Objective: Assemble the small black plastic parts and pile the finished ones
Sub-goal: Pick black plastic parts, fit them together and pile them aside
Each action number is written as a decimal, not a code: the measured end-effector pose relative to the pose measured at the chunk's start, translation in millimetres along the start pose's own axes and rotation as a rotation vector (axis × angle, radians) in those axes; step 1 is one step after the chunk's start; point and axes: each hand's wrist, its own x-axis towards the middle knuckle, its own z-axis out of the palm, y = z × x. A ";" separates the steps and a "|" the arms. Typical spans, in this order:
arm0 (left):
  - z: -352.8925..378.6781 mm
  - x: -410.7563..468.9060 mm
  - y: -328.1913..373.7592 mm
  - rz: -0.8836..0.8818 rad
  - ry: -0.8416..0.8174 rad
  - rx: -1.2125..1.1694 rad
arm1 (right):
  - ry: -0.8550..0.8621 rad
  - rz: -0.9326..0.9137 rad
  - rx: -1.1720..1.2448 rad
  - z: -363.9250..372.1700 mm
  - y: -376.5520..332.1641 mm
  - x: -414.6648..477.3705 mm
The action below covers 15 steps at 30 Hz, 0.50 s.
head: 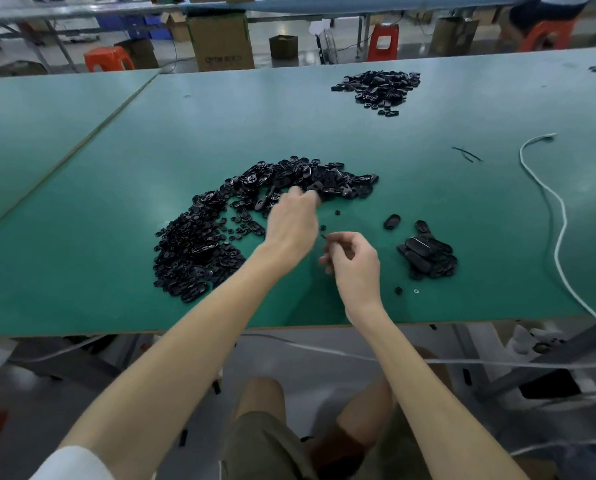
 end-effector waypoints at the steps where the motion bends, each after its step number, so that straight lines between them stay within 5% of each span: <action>1: -0.2 -0.1 -15.5 -0.048 0.004 0.099 | 0.002 0.002 0.001 -0.1 0.5 0.1; 5: 1.2 -8.2 -58.4 -0.183 -0.058 0.213 | -0.003 -0.003 0.010 1.0 2.9 2.2; 11: 3.3 -20.3 -61.3 -0.031 0.041 0.205 | -0.006 -0.002 0.002 0.1 3.0 1.6; 15: 0.8 -29.1 -47.5 0.003 0.003 -0.140 | 0.003 -0.014 0.021 0.0 3.2 1.8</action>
